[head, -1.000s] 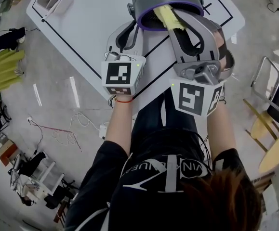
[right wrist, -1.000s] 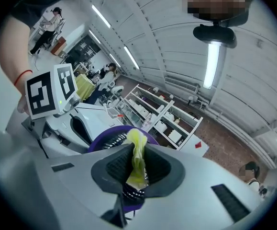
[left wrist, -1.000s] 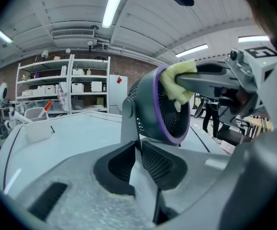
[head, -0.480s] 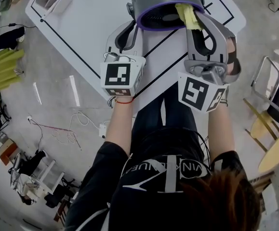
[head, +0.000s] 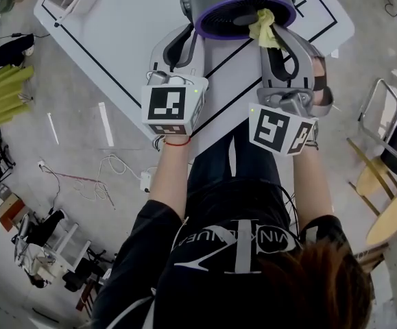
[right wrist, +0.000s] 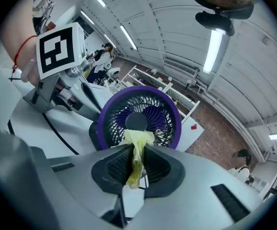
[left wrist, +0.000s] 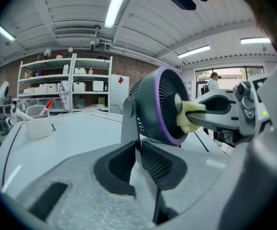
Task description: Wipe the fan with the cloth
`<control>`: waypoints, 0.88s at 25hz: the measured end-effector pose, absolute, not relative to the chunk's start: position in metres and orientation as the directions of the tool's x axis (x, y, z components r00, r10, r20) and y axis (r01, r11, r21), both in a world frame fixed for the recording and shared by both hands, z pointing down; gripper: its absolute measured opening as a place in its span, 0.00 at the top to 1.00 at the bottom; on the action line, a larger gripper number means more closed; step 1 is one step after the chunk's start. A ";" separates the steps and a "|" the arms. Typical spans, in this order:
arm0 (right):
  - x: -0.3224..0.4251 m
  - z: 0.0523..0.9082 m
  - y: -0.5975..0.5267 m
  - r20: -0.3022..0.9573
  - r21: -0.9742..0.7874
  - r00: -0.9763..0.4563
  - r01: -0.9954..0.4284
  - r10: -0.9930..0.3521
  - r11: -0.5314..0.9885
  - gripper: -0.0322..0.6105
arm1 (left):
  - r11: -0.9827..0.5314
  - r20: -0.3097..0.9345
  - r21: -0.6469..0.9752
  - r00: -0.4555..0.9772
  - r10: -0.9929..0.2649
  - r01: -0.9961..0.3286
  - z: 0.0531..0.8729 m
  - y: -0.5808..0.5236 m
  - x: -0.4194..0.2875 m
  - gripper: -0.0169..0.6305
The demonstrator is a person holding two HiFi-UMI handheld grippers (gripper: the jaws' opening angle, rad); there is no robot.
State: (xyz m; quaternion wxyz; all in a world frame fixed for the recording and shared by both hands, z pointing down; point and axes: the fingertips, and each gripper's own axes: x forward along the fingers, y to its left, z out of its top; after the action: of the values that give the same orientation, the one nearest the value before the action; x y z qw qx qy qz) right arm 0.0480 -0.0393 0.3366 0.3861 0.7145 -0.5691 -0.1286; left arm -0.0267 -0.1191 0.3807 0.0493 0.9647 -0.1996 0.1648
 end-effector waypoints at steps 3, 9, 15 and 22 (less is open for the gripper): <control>0.039 0.347 -0.040 0.278 0.675 0.301 -0.737 -0.912 -0.038 0.89 | -0.915 0.338 0.034 0.867 -0.368 -0.402 0.381 -0.119 -0.027 0.89; 0.020 0.355 -0.047 0.306 0.616 0.235 -0.788 -0.923 0.003 0.89 | -0.915 0.335 0.040 0.868 -0.366 -0.401 0.380 -0.118 -0.027 0.90; -0.007 0.350 -0.065 0.293 0.608 0.156 -0.792 -0.943 0.058 0.89 | -0.914 0.331 0.050 0.870 -0.365 -0.402 0.380 -0.121 -0.029 0.90; -0.020 0.337 -0.077 0.264 0.610 0.096 -0.787 -0.960 0.089 0.89 | -0.908 0.328 0.067 0.869 -0.371 -0.413 0.382 -0.121 -0.029 0.90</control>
State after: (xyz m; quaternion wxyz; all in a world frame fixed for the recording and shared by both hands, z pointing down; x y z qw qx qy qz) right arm -0.0199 -0.0768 0.3368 0.3311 0.6621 -0.6596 -0.1303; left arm -0.0290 -0.1213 0.3817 0.0674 0.9644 -0.2030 0.1556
